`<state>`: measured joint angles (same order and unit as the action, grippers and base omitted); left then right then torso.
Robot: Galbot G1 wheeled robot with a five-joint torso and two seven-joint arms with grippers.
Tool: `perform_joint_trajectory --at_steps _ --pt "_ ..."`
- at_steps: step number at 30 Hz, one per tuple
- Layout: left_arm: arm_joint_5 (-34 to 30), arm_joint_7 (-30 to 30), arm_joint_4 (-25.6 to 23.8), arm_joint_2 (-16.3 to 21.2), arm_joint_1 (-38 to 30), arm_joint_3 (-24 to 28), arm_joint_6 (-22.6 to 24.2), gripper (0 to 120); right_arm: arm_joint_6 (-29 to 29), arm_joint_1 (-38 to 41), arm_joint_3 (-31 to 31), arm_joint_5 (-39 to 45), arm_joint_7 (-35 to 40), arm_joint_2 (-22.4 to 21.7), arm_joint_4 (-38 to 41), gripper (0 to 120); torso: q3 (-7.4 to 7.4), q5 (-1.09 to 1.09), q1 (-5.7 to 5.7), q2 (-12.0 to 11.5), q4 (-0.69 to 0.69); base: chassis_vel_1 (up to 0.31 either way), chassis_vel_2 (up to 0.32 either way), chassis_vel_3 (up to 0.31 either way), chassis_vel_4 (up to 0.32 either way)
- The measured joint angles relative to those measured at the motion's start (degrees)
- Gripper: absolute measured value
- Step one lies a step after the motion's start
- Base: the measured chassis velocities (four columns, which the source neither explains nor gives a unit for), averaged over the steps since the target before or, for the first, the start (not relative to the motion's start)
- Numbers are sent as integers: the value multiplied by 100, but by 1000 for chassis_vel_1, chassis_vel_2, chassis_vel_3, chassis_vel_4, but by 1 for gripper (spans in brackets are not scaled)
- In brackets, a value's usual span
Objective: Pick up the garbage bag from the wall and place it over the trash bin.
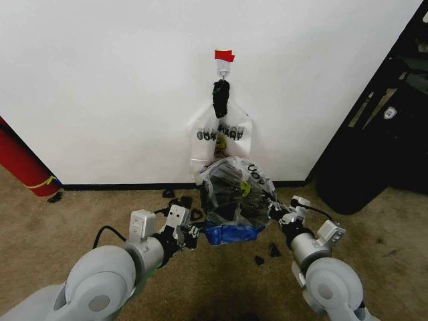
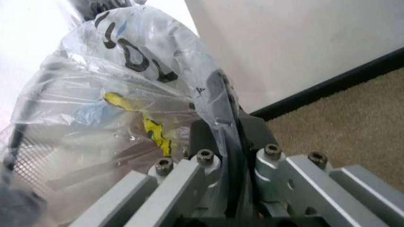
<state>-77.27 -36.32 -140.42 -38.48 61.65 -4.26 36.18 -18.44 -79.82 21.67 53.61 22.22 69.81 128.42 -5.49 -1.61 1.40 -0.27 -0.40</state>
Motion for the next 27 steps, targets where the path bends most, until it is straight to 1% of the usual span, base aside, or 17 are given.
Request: perform_joint_trajectory --at_steps 8,11,13,15,16,19,20,23,24,26,27 --pt "242 44 88 -109 512 -101 -73 0 22 40 80 173 26 -10 30 1 0 0 0 0 1 0 0 0 0" --pt "499 141 121 -270 815 -95 -109 0 42 59 98 241 41 -13 30 1 0 1 0 0 1 0 0 0 0" --pt "555 167 132 -322 864 -78 -118 0 48 62 99 267 45 -9 30 1 0 0 0 0 2 0 0 0 0" --pt "848 325 224 -503 935 22 -165 0 51 60 96 417 72 29 79 1 0 1 0 0 1 0 0 0 0" --pt "848 325 224 -503 935 22 -165 0 51 60 96 417 72 29 79 1 0 1 0 0 1 0 0 0 0" --pt "1484 569 477 -796 863 213 -265 0 -25 32 83 766 188 109 217 1 0 0 0 0 1 0 0 0 0" --pt "1484 569 477 -796 863 213 -265 0 -25 32 83 766 188 109 217 1 0 0 0 0 1 0 0 0 0" --pt "2099 722 771 -1062 778 442 -429 0 -46 -14 78 925 270 182 291 1 0 0 0 0 1 0 0 0 0" --pt "2099 722 771 -1062 778 442 -429 0 -46 -14 78 925 270 182 291 1 0 0 0 0 1 0 0 0 0" --pt "2394 756 989 -1208 712 533 -563 0 -54 -74 46 954 294 214 322 1 0 0 0 0 1 0 0 0 0" --pt "2443 756 1050 -1251 681 548 -603 0 -55 -93 32 951 297 222 322 1 0 0 0 0 1 0 0 0 0"
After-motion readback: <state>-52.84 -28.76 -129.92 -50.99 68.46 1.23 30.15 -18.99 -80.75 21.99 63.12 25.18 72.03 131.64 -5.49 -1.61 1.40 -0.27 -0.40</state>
